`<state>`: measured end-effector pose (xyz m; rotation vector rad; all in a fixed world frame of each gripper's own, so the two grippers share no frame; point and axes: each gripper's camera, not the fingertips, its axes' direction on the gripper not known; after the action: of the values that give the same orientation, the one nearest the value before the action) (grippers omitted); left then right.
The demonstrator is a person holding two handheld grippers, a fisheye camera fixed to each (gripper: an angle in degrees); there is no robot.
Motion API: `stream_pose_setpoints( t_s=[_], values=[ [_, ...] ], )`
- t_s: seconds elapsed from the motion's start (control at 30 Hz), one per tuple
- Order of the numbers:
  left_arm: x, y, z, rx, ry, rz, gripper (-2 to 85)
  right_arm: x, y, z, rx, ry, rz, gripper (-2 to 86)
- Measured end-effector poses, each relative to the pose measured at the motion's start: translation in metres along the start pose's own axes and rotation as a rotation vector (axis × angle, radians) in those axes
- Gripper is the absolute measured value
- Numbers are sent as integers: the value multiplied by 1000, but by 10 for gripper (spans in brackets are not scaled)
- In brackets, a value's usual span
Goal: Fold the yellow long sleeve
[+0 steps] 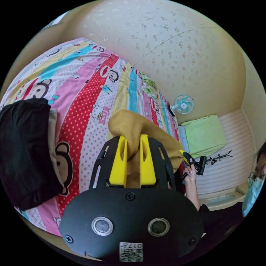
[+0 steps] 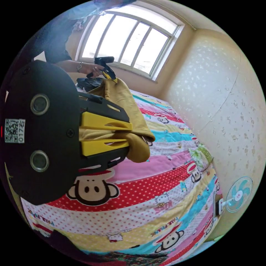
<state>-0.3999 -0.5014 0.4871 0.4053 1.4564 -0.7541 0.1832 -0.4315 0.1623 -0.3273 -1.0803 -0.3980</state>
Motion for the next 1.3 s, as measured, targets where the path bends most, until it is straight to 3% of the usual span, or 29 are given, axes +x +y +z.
stream_pose_setpoints(
  t_s=[0.17,0.43,0.57,0.77,0.93,1.2,1.3],
  values=[
    [-43,-22,63,-193,-126,-6,129,35,-15,33,-172,131,15,95],
    [-104,176,44,-510,-258,-16,142,89,190,15,-531,28,200,102],
    [-112,235,30,-619,-283,-26,141,85,264,-24,-544,33,318,104],
    [-126,244,37,-689,-294,-58,110,97,280,-28,-496,-45,418,83],
    [-134,248,12,-681,-211,-45,48,107,292,-39,-520,-146,452,42],
    [-133,305,-74,-708,114,-297,39,101,363,-159,-502,-335,455,34],
    [-126,299,-91,-629,265,-334,40,107,363,-191,-267,-544,483,32]
  ],
)
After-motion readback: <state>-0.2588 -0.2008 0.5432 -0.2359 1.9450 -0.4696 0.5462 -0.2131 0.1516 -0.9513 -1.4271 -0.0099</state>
